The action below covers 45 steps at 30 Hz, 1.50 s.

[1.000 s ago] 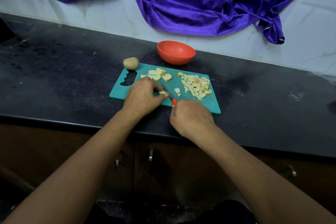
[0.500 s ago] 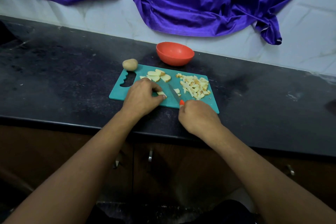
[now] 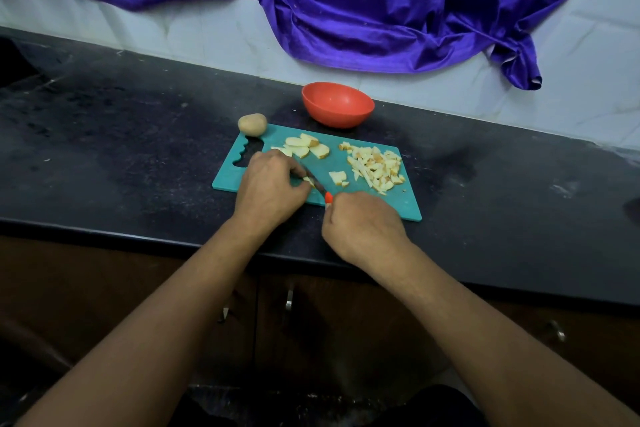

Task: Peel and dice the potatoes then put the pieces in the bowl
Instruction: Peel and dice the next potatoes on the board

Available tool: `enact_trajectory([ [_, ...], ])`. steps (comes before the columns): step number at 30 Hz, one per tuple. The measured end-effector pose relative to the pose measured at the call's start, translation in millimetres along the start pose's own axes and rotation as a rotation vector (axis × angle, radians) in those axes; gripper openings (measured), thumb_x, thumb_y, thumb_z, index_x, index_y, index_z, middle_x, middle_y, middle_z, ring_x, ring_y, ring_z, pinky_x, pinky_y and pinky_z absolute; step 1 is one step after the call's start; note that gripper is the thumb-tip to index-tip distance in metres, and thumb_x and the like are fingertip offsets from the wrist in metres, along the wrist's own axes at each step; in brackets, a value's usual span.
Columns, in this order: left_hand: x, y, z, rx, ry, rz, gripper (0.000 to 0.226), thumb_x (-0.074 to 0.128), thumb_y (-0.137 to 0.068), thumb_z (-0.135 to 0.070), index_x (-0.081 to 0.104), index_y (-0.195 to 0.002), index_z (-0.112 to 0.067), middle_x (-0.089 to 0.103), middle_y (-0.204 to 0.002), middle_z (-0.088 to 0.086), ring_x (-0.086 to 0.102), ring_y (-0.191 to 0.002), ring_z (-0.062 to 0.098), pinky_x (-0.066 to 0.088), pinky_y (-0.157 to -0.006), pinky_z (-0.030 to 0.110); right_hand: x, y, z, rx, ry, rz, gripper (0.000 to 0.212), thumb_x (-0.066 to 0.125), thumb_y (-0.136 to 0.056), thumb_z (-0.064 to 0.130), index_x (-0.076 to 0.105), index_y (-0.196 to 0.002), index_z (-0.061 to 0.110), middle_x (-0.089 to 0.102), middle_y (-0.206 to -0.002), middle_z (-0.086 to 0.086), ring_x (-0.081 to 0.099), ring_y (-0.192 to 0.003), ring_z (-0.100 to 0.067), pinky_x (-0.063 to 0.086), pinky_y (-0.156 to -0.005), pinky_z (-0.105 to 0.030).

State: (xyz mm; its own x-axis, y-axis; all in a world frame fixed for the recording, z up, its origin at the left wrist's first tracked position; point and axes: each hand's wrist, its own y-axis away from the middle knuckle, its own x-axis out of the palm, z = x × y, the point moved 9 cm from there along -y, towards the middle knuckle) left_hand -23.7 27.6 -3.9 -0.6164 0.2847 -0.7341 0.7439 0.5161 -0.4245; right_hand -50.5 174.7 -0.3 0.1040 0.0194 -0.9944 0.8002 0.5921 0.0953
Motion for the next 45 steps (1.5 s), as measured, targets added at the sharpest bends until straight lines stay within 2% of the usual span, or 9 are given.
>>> enact_trajectory([
  [8, 0, -1, 3, -0.026, 0.014, -0.009, 0.017, 0.078, -0.085, -0.033, 0.078, -0.099, -0.025, 0.065, -0.110, -0.004, 0.053, -0.107, 0.016, 0.042, -0.085, 0.027, 6, 9, -8, -0.024, 0.009, -0.030, 0.033, 0.038, -0.108, 0.040, 0.061, -0.116, 0.017, 0.057, -0.092, -0.001, 0.058, -0.087, -0.020, 0.044, -0.068, -0.037],
  [13, 2, -2, 5, -0.034, 0.025, 0.005, 0.016, 0.080, -0.084, -0.033, 0.078, -0.097, -0.024, 0.065, -0.108, -0.005, 0.055, -0.108, 0.016, 0.043, -0.086, 0.028, 8, -1, -31, 0.115, -0.116, 0.008, 0.038, 0.037, -0.108, 0.044, 0.062, -0.110, 0.016, 0.061, -0.095, -0.003, 0.061, -0.089, -0.020, 0.054, -0.078, -0.039],
  [15, 3, -2, 8, -0.042, 0.059, 0.019, 0.021, 0.079, -0.085, -0.032, 0.077, -0.105, -0.025, 0.067, -0.111, -0.005, 0.058, -0.108, 0.015, 0.049, -0.092, 0.032, 6, -2, -36, 0.116, -0.170, 0.002, 0.039, 0.036, -0.109, 0.044, 0.063, -0.106, 0.015, 0.061, -0.094, -0.003, 0.060, -0.085, -0.019, 0.050, -0.072, -0.037],
  [19, -4, -4, 17, -0.092, 0.257, -0.041, 0.027, 0.069, -0.089, -0.011, 0.074, -0.114, -0.021, 0.066, -0.106, -0.004, 0.061, -0.093, 0.006, 0.054, -0.093, 0.031, -4, 7, -28, 0.028, -0.162, -0.052, 0.037, 0.037, -0.109, 0.044, 0.061, -0.098, 0.018, 0.061, -0.088, -0.001, 0.059, -0.079, -0.015, 0.045, -0.064, -0.035],
  [25, -9, -4, 20, -0.120, 0.287, -0.088, 0.033, 0.057, -0.086, 0.003, 0.070, -0.108, -0.018, 0.061, -0.107, 0.000, 0.057, -0.085, 0.005, 0.048, -0.083, 0.023, -1, 17, -1, -0.131, 0.050, -0.132, 0.037, 0.035, -0.108, 0.046, 0.061, -0.109, 0.020, 0.058, -0.088, 0.000, 0.056, -0.080, -0.018, 0.044, -0.067, -0.038],
  [32, -8, -4, 19, -0.119, 0.268, -0.071, 0.029, 0.060, -0.090, 0.001, 0.070, -0.109, -0.018, 0.059, -0.109, -0.001, 0.058, -0.090, 0.007, 0.050, -0.085, 0.022, -2, -1, -58, 0.077, 0.023, -0.139, 0.036, 0.034, -0.108, 0.046, 0.059, -0.115, 0.021, 0.060, -0.098, -0.001, 0.059, -0.086, -0.019, 0.053, -0.073, -0.040],
  [37, -8, -5, 24, -0.131, 0.273, -0.097, 0.027, 0.060, -0.088, -0.003, 0.071, -0.107, -0.020, 0.061, -0.110, 0.000, 0.060, -0.091, 0.008, 0.049, -0.085, 0.022, 3, 0, -65, 0.042, -0.022, -0.258, 0.037, 0.033, -0.108, 0.047, 0.060, -0.110, 0.022, 0.058, -0.084, 0.004, 0.057, -0.073, -0.013, 0.053, -0.063, -0.036],
  [40, -14, -12, 32, -0.164, 0.223, -0.133, 0.027, 0.062, -0.088, -0.006, 0.072, -0.109, -0.020, 0.062, -0.113, 0.002, 0.058, -0.091, 0.005, 0.041, -0.081, 0.012, 2, 6, -65, 0.000, -0.047, -0.368, 0.037, 0.030, -0.109, 0.047, 0.058, -0.114, 0.023, 0.056, -0.077, 0.007, 0.056, -0.065, -0.010, 0.052, -0.057, -0.035],
  [45, -7, -40, 46, -0.273, 0.033, 0.023, 0.042, 0.074, -0.087, -0.026, 0.066, -0.128, -0.021, 0.061, -0.127, 0.008, 0.059, -0.118, 0.026, 0.049, -0.100, 0.043, 1, 10, -67, -0.021, -0.095, -0.440, 0.036, 0.029, -0.109, 0.048, 0.057, -0.109, 0.025, 0.055, -0.073, 0.010, 0.055, -0.060, -0.008, 0.051, -0.053, -0.032],
])
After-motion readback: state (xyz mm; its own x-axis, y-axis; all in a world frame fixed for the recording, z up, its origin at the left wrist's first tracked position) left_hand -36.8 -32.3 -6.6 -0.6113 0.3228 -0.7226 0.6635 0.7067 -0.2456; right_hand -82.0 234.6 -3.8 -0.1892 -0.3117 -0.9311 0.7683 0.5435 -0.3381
